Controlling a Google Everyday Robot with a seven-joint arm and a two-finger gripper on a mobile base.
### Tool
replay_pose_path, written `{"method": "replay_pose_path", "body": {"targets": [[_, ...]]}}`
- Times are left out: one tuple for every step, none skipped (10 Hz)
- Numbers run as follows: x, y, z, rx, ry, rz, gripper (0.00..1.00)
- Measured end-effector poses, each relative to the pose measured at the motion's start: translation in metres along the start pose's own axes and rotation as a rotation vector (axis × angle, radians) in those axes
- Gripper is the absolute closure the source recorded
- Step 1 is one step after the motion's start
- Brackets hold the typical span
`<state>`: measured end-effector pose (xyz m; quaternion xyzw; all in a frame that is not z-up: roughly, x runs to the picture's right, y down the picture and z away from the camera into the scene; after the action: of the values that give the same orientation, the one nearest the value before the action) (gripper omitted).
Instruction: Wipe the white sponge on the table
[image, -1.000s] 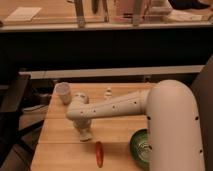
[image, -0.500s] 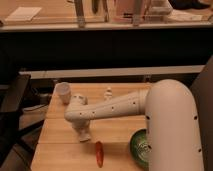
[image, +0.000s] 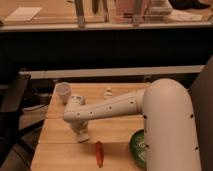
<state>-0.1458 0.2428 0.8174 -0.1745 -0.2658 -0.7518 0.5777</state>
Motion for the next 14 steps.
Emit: {"method": "replay_pose_path", "body": {"targets": [[0.001, -0.001, 0.000, 0.003, 0.002, -0.005, 0.95], [0.002, -0.001, 0.000, 0.006, 0.003, -0.008, 0.95], [0.002, -0.001, 0.000, 0.005, 0.004, -0.009, 0.95], [0.002, -0.001, 0.000, 0.005, 0.004, -0.009, 0.95], [0.002, -0.001, 0.000, 0.005, 0.004, -0.009, 0.95], [0.002, -0.001, 0.000, 0.005, 0.005, -0.009, 0.95], [0.003, -0.001, 0.000, 0.005, 0.005, -0.009, 0.95], [0.005, -0.004, 0.001, 0.008, 0.010, -0.018, 0.95], [0.005, -0.005, 0.001, 0.009, 0.010, -0.020, 0.95], [0.005, -0.004, 0.000, 0.009, 0.011, -0.019, 0.95], [0.005, -0.004, 0.000, 0.009, 0.011, -0.019, 0.95], [0.005, -0.005, 0.000, 0.009, 0.011, -0.022, 0.95], [0.006, -0.008, 0.001, 0.011, 0.012, -0.028, 0.95], [0.008, -0.012, 0.001, 0.014, 0.015, -0.035, 0.95]]}}
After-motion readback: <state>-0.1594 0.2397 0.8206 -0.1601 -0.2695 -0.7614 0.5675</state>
